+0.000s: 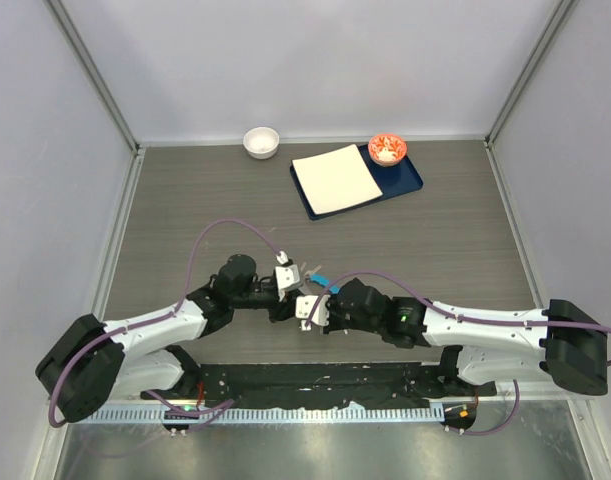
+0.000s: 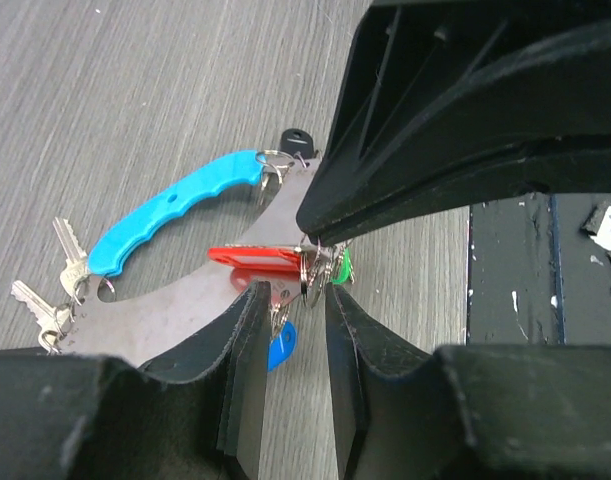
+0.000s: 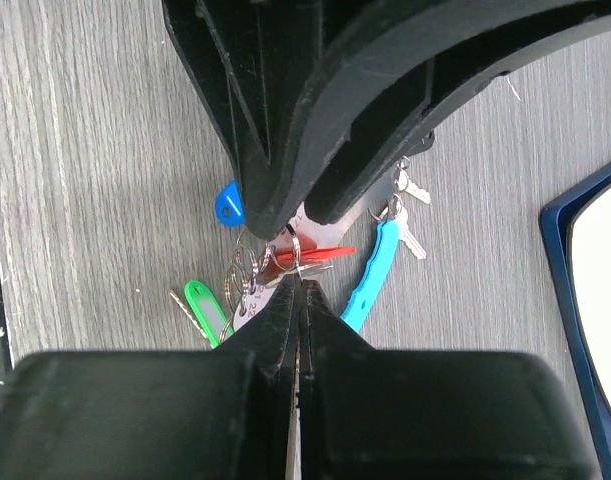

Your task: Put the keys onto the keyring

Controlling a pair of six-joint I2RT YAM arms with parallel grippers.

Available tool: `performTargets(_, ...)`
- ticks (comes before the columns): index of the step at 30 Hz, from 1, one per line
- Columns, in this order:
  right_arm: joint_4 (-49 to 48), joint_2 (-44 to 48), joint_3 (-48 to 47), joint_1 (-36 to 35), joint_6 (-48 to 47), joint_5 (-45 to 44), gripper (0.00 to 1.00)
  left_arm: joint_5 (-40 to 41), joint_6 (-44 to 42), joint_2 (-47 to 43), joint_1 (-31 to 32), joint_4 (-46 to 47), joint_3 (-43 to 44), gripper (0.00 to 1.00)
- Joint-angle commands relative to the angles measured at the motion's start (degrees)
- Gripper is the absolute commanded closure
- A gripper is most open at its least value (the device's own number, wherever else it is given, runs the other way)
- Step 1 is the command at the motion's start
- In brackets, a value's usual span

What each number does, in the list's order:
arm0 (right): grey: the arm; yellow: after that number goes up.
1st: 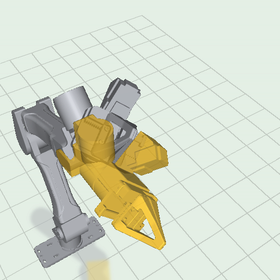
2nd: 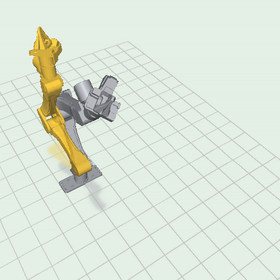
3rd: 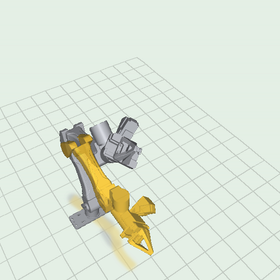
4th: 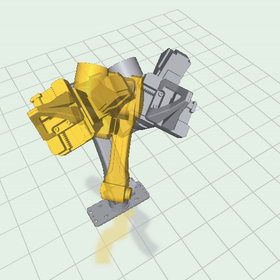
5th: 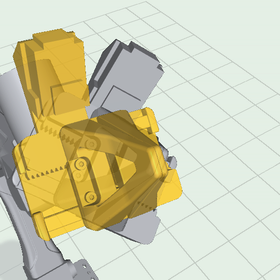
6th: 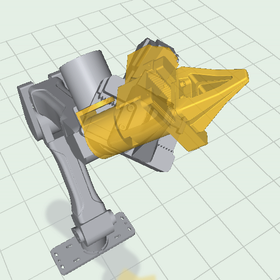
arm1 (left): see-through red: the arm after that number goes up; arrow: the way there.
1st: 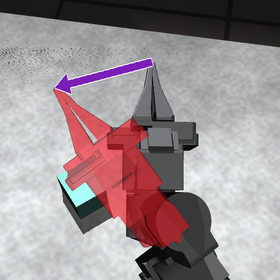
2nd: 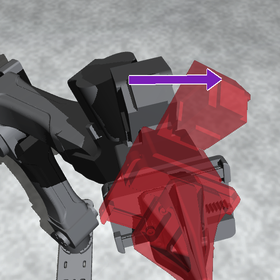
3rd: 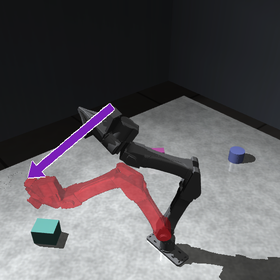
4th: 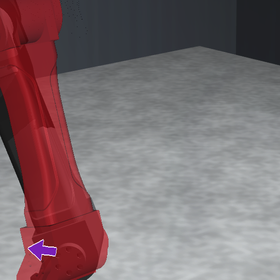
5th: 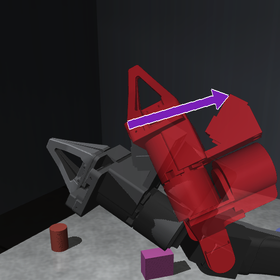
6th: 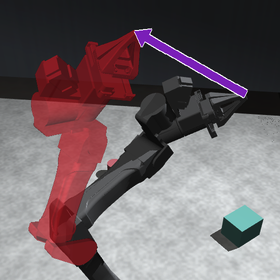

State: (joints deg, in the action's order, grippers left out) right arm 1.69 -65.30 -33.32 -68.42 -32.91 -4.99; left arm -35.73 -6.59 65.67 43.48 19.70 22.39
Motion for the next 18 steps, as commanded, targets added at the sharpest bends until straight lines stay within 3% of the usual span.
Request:
performTargets(1, -2.8, 1.3, -1.9, -0.3, -0.6, 0.2, 0.99, -1.8, -2.5, 0.6, -0.2, -2.0, 2.1, 0.68)
performTargets(14, -3.0, 1.1, -2.0, -0.2, -0.2, 0.6, 0.99, -3.9, -1.1, 3.5, -0.2, -0.3, 3.6, 0.79)
performTargets(18, -2.8, 1.4, -2.0, -0.3, -0.1, 0.3, 0.99, -3.7, -0.9, 3.7, -0.2, -1.2, 4.0, 0.97)
